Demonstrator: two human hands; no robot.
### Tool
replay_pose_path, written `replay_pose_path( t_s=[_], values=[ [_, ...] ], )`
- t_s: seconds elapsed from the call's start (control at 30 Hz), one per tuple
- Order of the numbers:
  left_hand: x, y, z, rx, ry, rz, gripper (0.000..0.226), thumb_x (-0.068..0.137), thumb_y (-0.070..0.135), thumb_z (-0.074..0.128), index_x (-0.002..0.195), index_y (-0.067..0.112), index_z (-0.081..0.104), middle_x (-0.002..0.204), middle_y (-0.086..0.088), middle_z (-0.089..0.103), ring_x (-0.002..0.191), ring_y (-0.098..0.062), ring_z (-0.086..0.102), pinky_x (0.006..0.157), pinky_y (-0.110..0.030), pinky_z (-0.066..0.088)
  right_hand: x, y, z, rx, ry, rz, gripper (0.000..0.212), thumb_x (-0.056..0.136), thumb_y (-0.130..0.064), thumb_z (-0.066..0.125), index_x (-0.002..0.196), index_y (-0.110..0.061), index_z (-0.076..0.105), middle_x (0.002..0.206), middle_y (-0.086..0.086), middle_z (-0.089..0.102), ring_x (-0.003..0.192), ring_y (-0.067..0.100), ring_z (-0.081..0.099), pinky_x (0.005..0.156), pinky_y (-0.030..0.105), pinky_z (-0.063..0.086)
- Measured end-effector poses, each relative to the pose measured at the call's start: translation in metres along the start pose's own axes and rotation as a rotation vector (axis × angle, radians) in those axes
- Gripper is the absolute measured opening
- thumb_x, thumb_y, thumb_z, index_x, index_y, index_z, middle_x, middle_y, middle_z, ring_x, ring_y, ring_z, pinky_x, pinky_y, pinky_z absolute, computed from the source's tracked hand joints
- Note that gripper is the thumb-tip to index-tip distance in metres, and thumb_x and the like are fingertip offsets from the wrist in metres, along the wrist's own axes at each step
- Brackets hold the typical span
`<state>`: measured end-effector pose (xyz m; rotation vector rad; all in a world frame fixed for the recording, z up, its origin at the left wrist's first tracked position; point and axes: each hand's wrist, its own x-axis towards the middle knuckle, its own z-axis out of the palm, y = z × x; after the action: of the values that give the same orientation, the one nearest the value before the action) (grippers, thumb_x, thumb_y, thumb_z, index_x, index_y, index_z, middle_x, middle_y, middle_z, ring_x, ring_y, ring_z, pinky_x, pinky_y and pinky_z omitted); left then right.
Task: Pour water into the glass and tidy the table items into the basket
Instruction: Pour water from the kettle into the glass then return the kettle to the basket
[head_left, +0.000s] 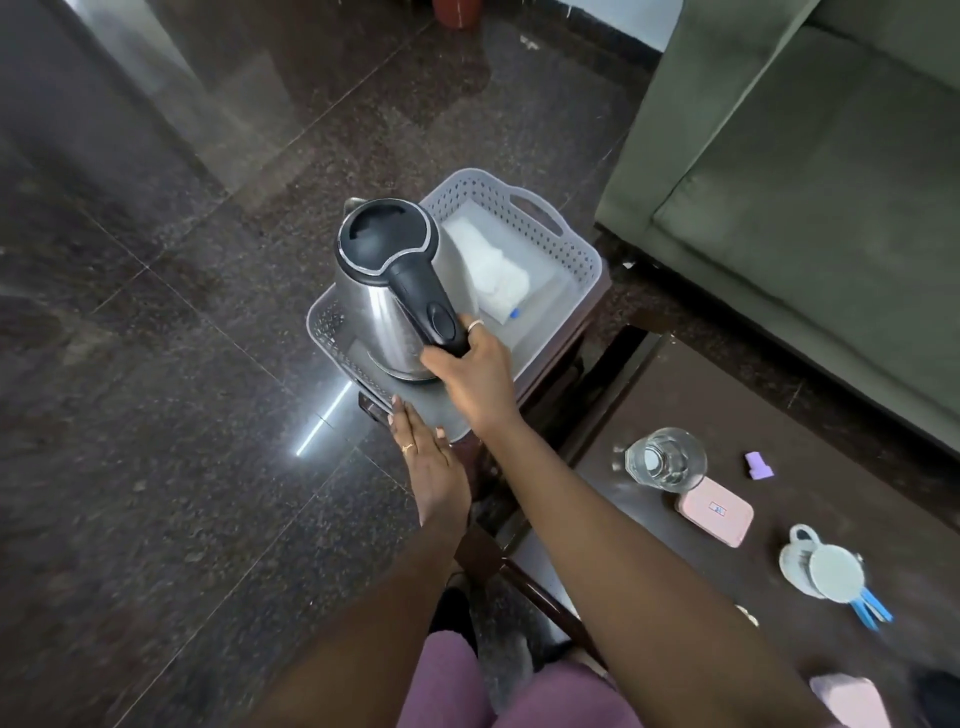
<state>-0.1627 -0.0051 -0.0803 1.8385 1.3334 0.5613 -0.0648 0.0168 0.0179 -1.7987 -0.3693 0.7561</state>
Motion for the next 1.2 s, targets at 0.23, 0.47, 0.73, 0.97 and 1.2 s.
replay_pose_path(
  t_s=[0.23, 0.47, 0.73, 0.97, 1.2],
  values=[
    [-0.005, -0.004, 0.014, 0.241, -0.041, 0.125, 0.052, 0.097, 0.015, 0.038, 0.145, 0.004, 0.019, 0.155, -0.015, 0.019, 0.144, -0.030, 0.015, 0.116, -0.046, 0.004, -0.033, -0.030, -0.068, 0.138, 0.151, -0.052, 0.020, 0.056, -0.031, 0.061, 0.072, -0.020, 0.058, 0.056, -0.013, 0.050, 0.057, 0.007, 0.043, 0.059, 0.039, 0.052],
    [-0.045, 0.039, 0.064, 0.250, -0.441, 0.635, 0.050, 0.089, 0.024, 0.052, 0.132, 0.001, 0.043, 0.135, -0.020, 0.050, 0.128, -0.031, 0.043, 0.113, -0.039, 0.024, -0.100, -0.029, -0.183, 0.015, 0.318, -0.077, 0.022, 0.051, -0.032, 0.061, 0.073, -0.039, 0.062, 0.054, -0.019, 0.052, 0.053, 0.002, 0.043, 0.051, 0.022, 0.038],
    [-0.062, 0.052, 0.134, 0.497, -0.758, 0.495, 0.098, 0.073, 0.061, 0.061, 0.146, 0.013, 0.018, 0.156, -0.002, 0.019, 0.145, -0.022, 0.014, 0.119, -0.044, 0.007, -0.149, -0.010, -0.302, -0.570, 0.365, 0.156, 0.020, 0.059, -0.018, 0.072, 0.066, -0.030, 0.058, 0.060, -0.001, 0.056, 0.061, 0.018, 0.052, 0.056, 0.031, 0.039],
    [-0.062, 0.067, 0.181, 0.511, -0.815, 0.460, 0.114, 0.057, 0.061, 0.075, 0.145, 0.016, 0.018, 0.154, 0.002, 0.025, 0.143, -0.023, 0.016, 0.118, -0.048, -0.001, -0.160, 0.031, -0.336, -0.648, 0.418, 0.336, 0.019, 0.064, -0.010, 0.072, 0.063, -0.024, 0.059, 0.062, 0.003, 0.059, 0.062, 0.021, 0.054, 0.053, 0.028, 0.040],
    [-0.066, 0.071, 0.198, 0.413, -0.842, 0.507, 0.101, 0.059, 0.049, 0.079, 0.142, 0.018, 0.030, 0.143, -0.005, 0.044, 0.134, -0.020, 0.037, 0.119, -0.044, 0.005, -0.140, 0.054, -0.338, -0.672, 0.296, 0.466, 0.014, 0.062, -0.018, 0.071, 0.059, -0.020, 0.057, 0.056, 0.003, 0.060, 0.058, 0.023, 0.057, 0.048, 0.026, 0.039]
  ],
)
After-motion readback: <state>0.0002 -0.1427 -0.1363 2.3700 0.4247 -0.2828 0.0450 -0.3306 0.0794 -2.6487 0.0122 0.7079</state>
